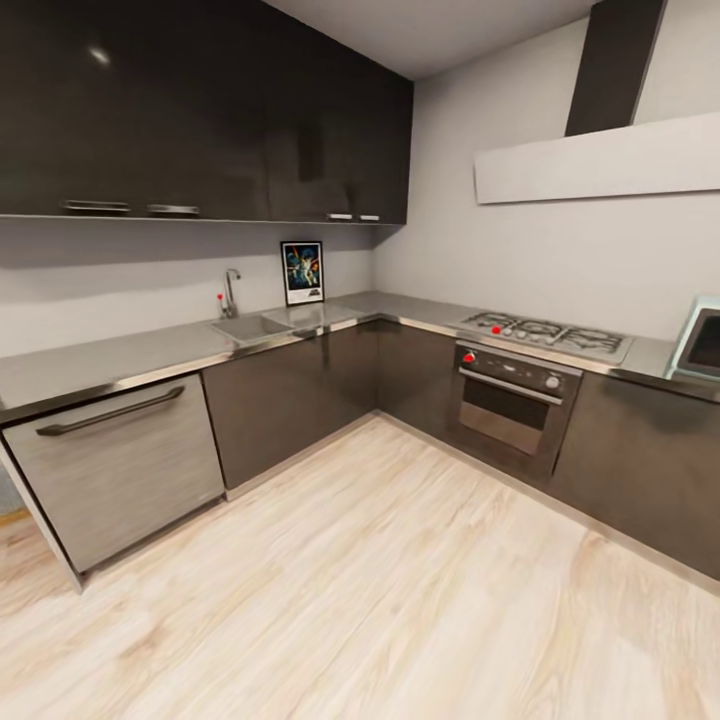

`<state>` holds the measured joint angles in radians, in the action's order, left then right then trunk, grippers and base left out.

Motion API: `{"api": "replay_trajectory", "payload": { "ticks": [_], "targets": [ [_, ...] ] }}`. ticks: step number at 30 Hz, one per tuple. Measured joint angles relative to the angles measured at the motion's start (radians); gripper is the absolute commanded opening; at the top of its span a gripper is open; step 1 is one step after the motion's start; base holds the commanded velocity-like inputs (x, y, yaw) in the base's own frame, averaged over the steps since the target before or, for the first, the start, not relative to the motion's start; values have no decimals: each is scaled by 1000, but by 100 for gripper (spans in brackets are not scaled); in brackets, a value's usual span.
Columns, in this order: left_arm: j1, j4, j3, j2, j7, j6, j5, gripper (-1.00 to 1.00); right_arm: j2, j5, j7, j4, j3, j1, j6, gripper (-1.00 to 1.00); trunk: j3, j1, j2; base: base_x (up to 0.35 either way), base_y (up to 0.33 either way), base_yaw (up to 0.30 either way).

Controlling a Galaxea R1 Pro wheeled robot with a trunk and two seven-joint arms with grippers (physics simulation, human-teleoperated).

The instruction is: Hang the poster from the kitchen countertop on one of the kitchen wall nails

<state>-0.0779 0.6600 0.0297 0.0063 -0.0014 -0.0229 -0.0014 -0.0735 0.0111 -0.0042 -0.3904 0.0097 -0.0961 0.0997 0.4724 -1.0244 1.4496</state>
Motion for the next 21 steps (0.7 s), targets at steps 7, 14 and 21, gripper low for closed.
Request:
{"api": "replay_trajectory", "payload": {
  "ticks": [7,14,21],
  "targets": [
    [0,0,0,0,0,0,0,100,0,0,0,0,0,0,0,100,0,0,0,327,-87,0],
    [0,0,0,0,0,0,0,100,0,0,0,0,0,0,0,100,0,0,0,328,-96,0],
    [0,0,0,0,0,0,0,100,-1,0,0,0,0,0,0,100,0,0,0,327,-108,0]
  ]
}}
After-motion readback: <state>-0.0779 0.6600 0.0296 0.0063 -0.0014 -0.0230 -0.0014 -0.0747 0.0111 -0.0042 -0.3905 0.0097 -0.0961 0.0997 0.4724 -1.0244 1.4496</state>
